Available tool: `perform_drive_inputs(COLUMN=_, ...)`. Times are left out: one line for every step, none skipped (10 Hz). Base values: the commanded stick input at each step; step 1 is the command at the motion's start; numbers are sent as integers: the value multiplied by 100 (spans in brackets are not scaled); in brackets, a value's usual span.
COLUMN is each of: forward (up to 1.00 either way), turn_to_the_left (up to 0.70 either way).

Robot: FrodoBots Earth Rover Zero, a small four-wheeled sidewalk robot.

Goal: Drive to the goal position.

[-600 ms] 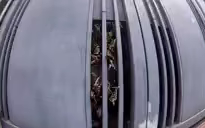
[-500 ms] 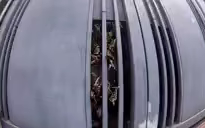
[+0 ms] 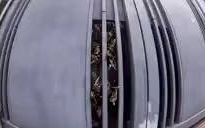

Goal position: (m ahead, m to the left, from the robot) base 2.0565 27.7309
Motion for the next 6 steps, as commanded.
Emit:
perform_drive_inputs(forward=-70, turn_to_the_left=0)
perform_drive_inputs(forward=-70, turn_to_the_left=0)
perform_drive_inputs(forward=-65, turn_to_the_left=0)
perform_drive_inputs(forward=0, turn_to_the_left=0)
perform_drive_inputs(forward=0, turn_to_the_left=0)
perform_drive_inputs(forward=0, turn_to_the_left=0)
